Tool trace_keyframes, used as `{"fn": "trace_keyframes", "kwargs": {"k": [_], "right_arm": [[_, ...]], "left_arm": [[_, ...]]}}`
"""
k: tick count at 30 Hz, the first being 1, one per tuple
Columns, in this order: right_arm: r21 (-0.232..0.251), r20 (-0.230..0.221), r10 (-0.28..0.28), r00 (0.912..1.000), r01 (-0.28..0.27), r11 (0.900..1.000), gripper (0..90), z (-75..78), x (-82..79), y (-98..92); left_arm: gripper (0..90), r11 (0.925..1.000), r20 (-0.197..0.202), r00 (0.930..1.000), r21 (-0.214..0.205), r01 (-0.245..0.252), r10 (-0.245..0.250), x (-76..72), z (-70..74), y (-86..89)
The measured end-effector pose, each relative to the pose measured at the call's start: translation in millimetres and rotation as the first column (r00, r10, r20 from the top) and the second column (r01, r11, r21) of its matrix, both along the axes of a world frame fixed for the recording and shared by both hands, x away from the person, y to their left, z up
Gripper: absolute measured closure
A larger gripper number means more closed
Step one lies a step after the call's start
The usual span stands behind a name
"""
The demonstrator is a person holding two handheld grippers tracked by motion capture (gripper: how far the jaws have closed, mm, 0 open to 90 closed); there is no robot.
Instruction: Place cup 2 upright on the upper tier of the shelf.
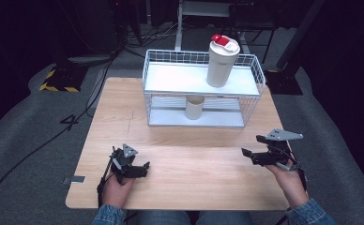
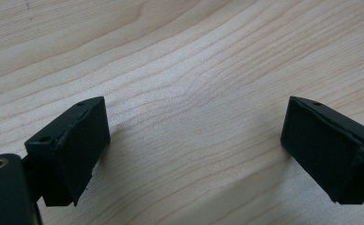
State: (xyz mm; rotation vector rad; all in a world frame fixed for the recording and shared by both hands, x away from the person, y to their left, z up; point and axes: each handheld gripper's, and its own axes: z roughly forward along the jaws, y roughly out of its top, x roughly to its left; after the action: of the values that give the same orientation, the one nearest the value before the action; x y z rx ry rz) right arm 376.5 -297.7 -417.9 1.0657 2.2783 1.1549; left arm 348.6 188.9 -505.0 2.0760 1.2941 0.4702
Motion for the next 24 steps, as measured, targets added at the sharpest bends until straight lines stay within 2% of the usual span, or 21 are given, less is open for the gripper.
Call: {"fn": "trace_keyframes", "kwargs": {"k": [1,11,14,24], "right_arm": [[0.005,-0.006,-0.009,0.9999,0.009,1.0,15.4,-8.3,-1.8,-1.8],[0.012,0.007,-0.054,0.9985,0.054,0.9985,15.5,-38.2,-9.2,-10.6],[0.006,-0.002,-0.058,0.9983,0.058,0.9983,15.4,-47.1,-10.3,-11.5],[-0.015,0.005,-0.073,0.9973,0.073,0.9972,15.4,-64.6,-14.5,-13.5]], "left_arm": [[8.9,1.0,-0.004,1.0,0.0,0.002,-0.002,0.0,0.2,0.2],[8.9,1.0,0.001,1.0,0.001,0.0,0.0,0.7,0.0,-0.3],[8.9,1.0,0.003,1.0,0.0,-0.003,0.003,0.7,-0.1,-0.5],[8.9,1.0,0.004,1.0,0.001,-0.003,0.003,1.2,-0.1,-0.6]]}}
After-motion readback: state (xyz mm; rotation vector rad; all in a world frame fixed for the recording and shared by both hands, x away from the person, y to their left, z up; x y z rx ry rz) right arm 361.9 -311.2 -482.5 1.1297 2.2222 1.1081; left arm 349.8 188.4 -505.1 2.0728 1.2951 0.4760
